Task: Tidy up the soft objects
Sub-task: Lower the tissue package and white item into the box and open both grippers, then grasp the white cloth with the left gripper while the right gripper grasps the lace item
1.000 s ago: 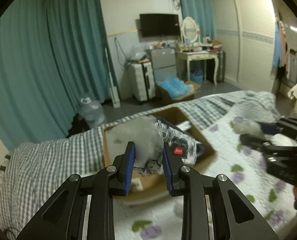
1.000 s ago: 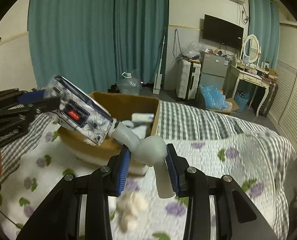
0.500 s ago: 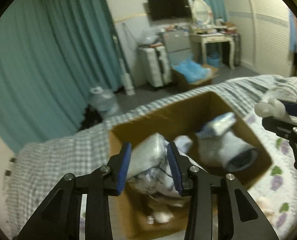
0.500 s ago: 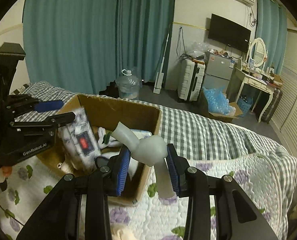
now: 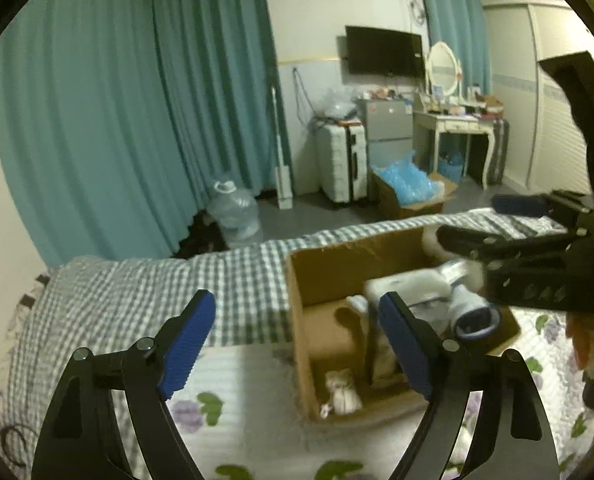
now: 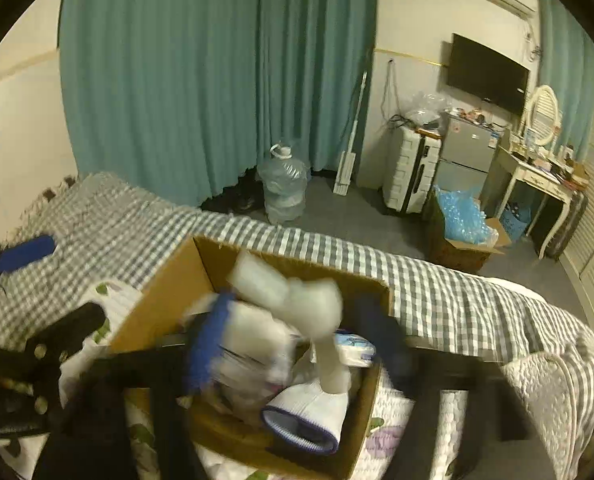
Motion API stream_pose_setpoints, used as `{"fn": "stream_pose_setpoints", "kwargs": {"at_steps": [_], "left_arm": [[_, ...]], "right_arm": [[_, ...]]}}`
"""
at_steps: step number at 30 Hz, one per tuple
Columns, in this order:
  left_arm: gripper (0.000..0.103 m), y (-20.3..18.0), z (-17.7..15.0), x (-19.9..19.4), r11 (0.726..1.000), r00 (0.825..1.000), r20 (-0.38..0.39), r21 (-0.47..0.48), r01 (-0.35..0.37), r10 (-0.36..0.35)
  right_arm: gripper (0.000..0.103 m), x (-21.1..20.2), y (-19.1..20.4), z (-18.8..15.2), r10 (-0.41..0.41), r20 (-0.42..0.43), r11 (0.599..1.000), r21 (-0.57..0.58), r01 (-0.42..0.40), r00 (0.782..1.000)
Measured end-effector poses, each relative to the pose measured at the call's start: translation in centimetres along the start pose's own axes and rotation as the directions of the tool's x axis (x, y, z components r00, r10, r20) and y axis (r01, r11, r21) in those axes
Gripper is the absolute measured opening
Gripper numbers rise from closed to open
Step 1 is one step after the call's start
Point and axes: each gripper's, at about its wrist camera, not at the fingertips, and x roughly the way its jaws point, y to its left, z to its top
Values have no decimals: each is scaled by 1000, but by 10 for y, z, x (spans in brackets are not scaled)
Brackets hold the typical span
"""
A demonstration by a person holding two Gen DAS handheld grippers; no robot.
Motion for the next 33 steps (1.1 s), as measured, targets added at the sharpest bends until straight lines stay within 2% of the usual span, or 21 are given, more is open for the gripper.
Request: {"fn": "stream_pose_setpoints", "kwargs": {"at_steps": [3,6,8,11,15,18,24,28,33], "left_arm": [[85,3,-3,-26,1000,1000,21,-3,-20,20],[85,6,-3,-61,1000,998,52,-9,-27,27],[95,8,-4,-89,1000,997,75,-10,-25,25],[95,9,-7,-133,1000,993,117,-16,-26,27],[96,6,-17,-167,1000,992,128,-22,2,1],[96,0,-30,-178,999,991,128,-34,-27,31],[96,-14,-70,-173,998,996,93,-57,9,-4],[96,-28,-98,-153,995,998,53,-96,-28,34],[96,-43,-120,-113,991,999,-33,-131,-12,8]], "right_arm": [[85,-35,-2,-2,3,25,1000,24,-3,1000],[87,-82,-5,-7,-43,42,999,7,42,998],[95,-110,-7,-10,-71,50,997,6,71,996],[100,-155,-12,-22,-131,60,991,16,130,990],[100,-192,-18,-46,-143,32,989,44,142,989],[100,-207,-21,-68,-135,17,989,68,134,991],[100,-202,-27,-121,-113,-29,992,62,114,993],[100,-164,-25,-154,-108,-90,993,40,112,990],[100,-103,-23,-191,-64,-183,997,22,69,981]]}}
